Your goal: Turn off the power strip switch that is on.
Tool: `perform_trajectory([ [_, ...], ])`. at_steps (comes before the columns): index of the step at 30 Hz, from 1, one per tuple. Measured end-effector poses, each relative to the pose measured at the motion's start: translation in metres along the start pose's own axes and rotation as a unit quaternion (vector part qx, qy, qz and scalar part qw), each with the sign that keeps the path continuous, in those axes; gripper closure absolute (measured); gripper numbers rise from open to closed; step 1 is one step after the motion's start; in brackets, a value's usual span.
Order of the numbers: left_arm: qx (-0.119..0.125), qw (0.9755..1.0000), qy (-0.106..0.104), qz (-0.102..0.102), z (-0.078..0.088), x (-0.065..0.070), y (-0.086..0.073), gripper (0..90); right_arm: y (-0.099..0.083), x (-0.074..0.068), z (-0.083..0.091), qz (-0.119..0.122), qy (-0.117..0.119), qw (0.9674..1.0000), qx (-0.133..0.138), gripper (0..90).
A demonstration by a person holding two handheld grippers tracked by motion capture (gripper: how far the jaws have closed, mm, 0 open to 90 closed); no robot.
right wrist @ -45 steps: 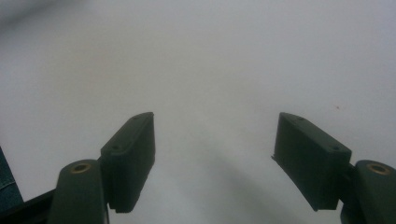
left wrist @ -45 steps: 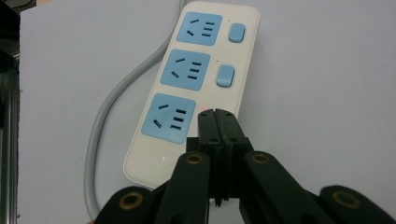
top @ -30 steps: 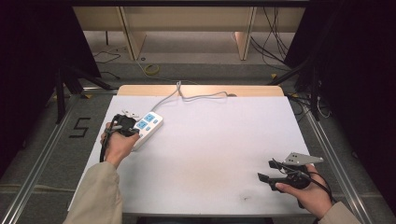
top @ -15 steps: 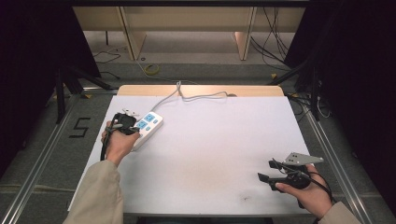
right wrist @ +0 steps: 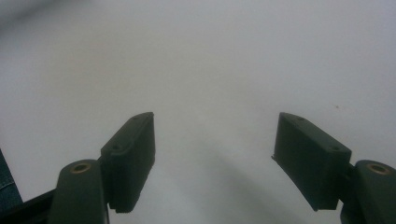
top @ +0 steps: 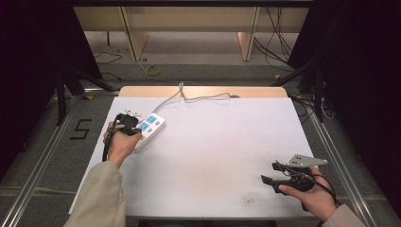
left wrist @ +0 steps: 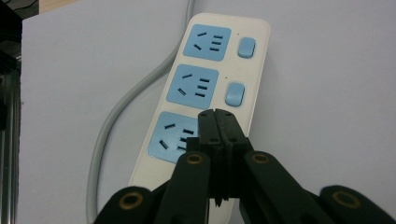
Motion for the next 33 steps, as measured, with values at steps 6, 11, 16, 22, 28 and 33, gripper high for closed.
perform_trajectory([
  [6, -0.001, 1.0000, -0.002, 0.002, -0.002, 0.001, 0.002, 89.8, 0.000, 0.000, 0.000, 0.000, -0.001, 1.0000, 0.000, 29.8],
  [11, -0.001, 1.0000, -0.001, 0.005, -0.005, 0.000, 0.002, 89.8, 0.000, 0.000, 0.000, 0.000, -0.001, 1.0000, 0.001, 29.8],
  [16, -0.004, 1.0000, -0.001, 0.007, -0.008, -0.001, 0.001, 89.8, 0.000, 0.001, 0.000, -0.001, -0.001, 1.0000, 0.001, 29.8],
  [22, -0.005, 0.9999, -0.002, 0.009, -0.010, -0.001, 0.002, 89.8, 0.000, 0.001, 0.000, -0.001, -0.001, 1.0000, 0.002, 29.8],
  [28, -0.008, 0.9999, -0.004, 0.008, -0.014, 0.000, 0.002, 89.8, 0.000, 0.001, 0.000, 0.000, -0.002, 1.0000, 0.000, 29.8],
  [33, -0.009, 0.9999, -0.006, 0.008, -0.017, 0.001, 0.003, 89.8, 0.000, 0.001, 0.000, -0.001, -0.001, 1.0000, 0.002, 29.8],
])
Point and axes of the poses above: each handheld gripper's, and its own axes: z roughly backward along the jaws, y roughly out of its top, x roughly to its right, the point moved 4 cm from there along -z, roughly forward along the jaws, and after that the axes turned 13 degrees about x, right-handed, at the moved point
